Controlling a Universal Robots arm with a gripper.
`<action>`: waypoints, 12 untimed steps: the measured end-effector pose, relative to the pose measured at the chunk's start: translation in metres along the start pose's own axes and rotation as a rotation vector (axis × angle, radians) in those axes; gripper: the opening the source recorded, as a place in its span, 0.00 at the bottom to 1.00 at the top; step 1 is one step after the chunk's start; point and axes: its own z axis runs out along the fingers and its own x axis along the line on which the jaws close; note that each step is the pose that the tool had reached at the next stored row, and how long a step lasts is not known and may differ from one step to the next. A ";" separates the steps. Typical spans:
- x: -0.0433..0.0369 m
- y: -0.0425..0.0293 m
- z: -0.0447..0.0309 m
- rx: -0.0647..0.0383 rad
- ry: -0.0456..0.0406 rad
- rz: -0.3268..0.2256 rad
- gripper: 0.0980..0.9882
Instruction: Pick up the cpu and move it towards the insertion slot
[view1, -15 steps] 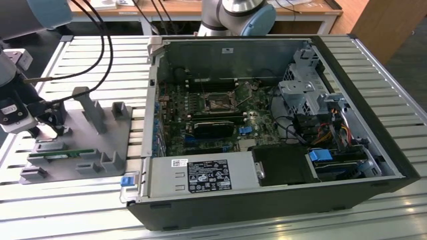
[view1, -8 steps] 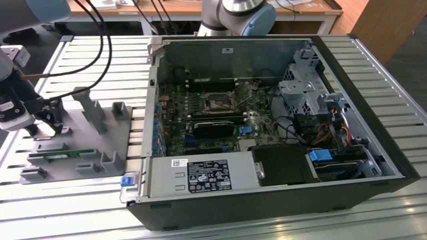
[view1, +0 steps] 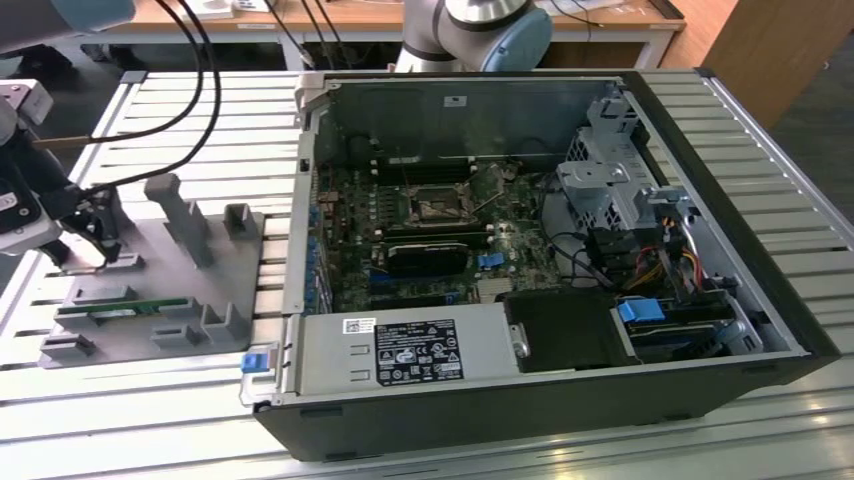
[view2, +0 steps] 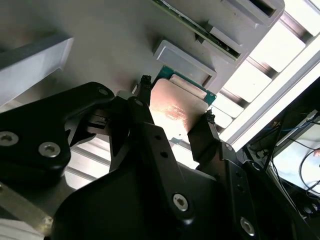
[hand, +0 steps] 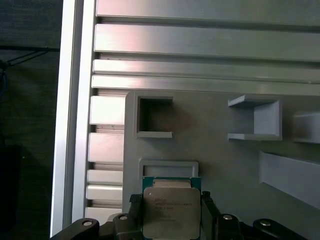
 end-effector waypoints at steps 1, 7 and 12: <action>0.0000 0.0001 -0.0009 0.000 0.0000 0.000 0.50; 0.0000 0.0002 -0.0042 0.000 -0.0001 0.000 0.50; 0.0000 0.0002 -0.0061 0.000 -0.0001 0.000 0.50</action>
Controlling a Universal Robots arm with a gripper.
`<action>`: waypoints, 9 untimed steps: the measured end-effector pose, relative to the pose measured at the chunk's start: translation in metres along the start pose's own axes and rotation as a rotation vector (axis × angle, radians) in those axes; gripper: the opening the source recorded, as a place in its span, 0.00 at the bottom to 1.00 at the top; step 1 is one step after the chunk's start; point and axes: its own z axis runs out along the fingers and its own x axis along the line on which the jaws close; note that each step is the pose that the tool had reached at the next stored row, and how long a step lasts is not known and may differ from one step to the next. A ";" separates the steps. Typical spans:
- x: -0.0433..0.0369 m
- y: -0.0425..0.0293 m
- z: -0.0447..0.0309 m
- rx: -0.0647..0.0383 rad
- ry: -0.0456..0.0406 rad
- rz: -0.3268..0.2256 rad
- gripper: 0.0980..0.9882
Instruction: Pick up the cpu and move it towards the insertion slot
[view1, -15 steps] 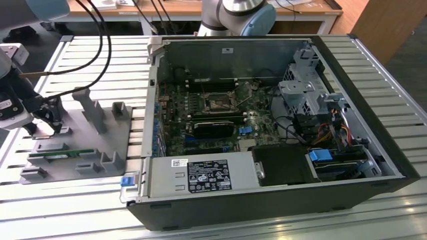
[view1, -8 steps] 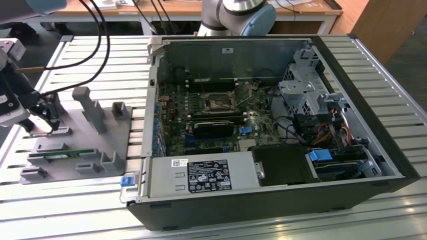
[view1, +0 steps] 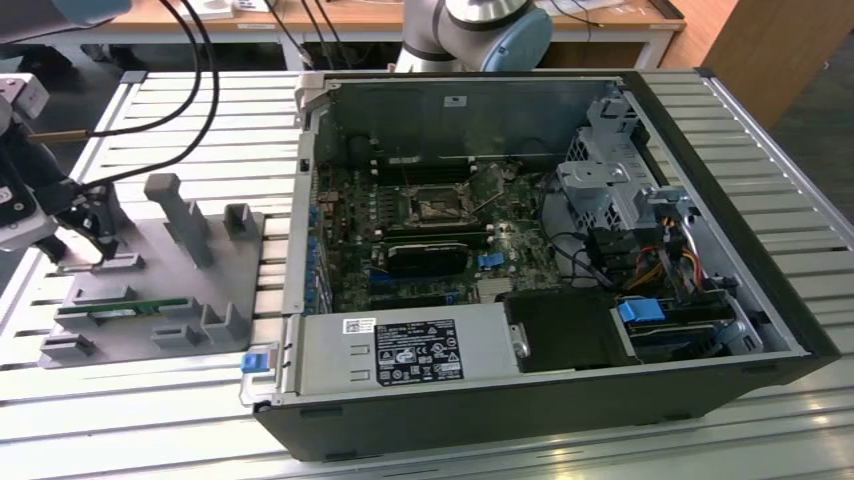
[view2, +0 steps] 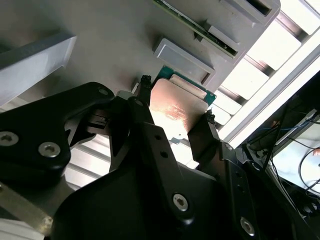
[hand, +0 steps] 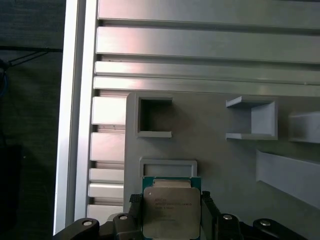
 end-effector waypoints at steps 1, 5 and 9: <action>0.0000 0.0000 -0.0004 0.000 0.0001 0.000 0.50; 0.0000 0.0001 -0.0030 0.000 0.0001 0.000 0.50; 0.0000 0.0002 -0.0047 0.000 0.0000 0.000 0.50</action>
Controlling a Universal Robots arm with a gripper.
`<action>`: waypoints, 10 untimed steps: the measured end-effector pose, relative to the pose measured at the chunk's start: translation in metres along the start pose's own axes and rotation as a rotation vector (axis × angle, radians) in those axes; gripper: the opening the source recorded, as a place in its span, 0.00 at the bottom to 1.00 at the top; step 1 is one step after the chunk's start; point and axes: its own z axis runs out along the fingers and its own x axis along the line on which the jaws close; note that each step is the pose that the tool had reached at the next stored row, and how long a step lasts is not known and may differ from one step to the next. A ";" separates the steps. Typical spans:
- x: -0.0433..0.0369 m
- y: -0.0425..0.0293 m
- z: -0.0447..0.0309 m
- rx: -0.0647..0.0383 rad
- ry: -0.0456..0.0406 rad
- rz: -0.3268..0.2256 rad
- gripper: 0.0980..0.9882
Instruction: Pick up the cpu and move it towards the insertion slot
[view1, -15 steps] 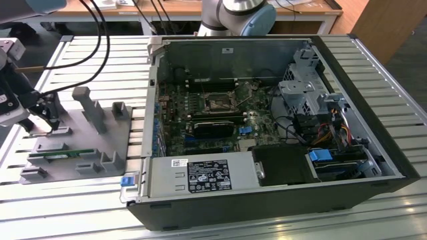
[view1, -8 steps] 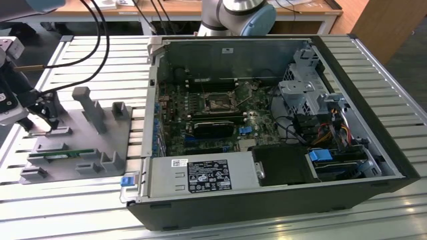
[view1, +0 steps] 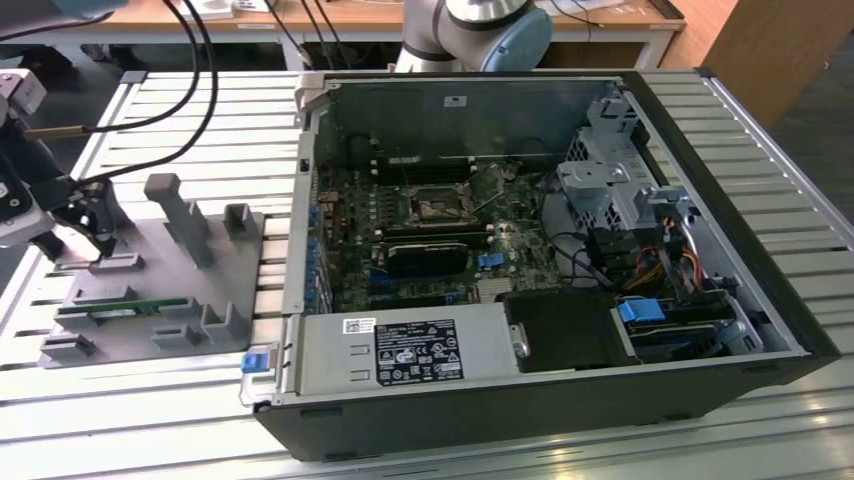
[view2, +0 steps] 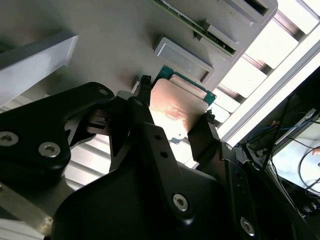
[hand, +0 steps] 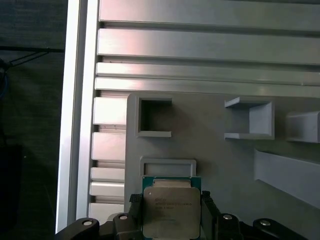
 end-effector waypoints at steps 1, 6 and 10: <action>0.0000 0.0000 -0.0004 0.000 0.0001 0.000 0.50; 0.0000 0.0001 -0.0022 0.000 0.0001 0.000 0.50; 0.0000 0.0001 -0.0036 0.000 0.0001 0.000 0.50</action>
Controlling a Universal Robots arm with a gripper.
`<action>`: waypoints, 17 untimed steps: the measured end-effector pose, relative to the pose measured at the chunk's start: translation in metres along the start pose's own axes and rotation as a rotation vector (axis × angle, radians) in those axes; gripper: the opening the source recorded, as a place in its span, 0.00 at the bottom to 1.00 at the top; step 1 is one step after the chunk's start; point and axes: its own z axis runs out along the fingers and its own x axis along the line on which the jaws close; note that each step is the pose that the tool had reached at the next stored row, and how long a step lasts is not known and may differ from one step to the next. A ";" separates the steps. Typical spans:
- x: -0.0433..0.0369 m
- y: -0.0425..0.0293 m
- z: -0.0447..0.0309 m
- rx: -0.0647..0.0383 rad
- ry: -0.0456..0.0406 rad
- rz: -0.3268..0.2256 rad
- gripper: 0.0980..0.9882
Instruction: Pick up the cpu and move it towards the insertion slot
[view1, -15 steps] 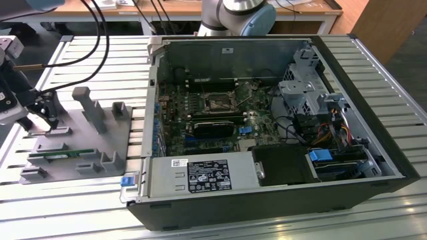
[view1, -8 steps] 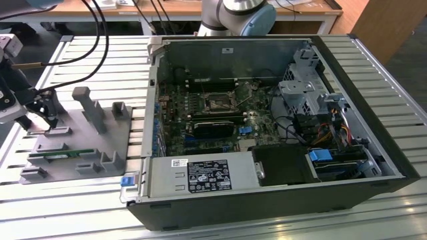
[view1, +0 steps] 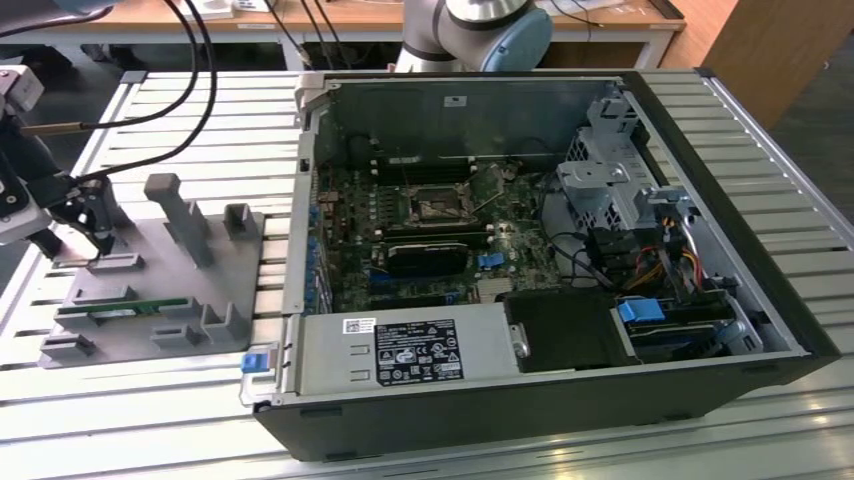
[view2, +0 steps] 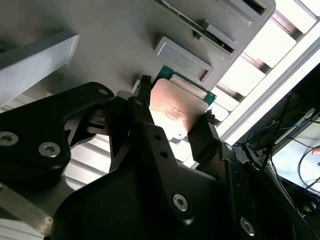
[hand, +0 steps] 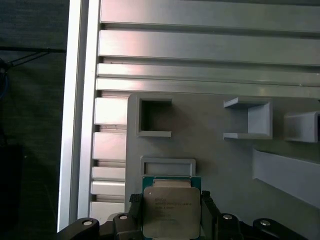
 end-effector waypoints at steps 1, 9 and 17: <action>0.0000 0.0000 -0.0004 0.000 0.0001 0.000 0.50; 0.0000 0.0001 -0.0027 0.000 0.0000 0.000 0.50; 0.0000 0.0002 -0.0051 0.000 -0.0001 0.000 0.50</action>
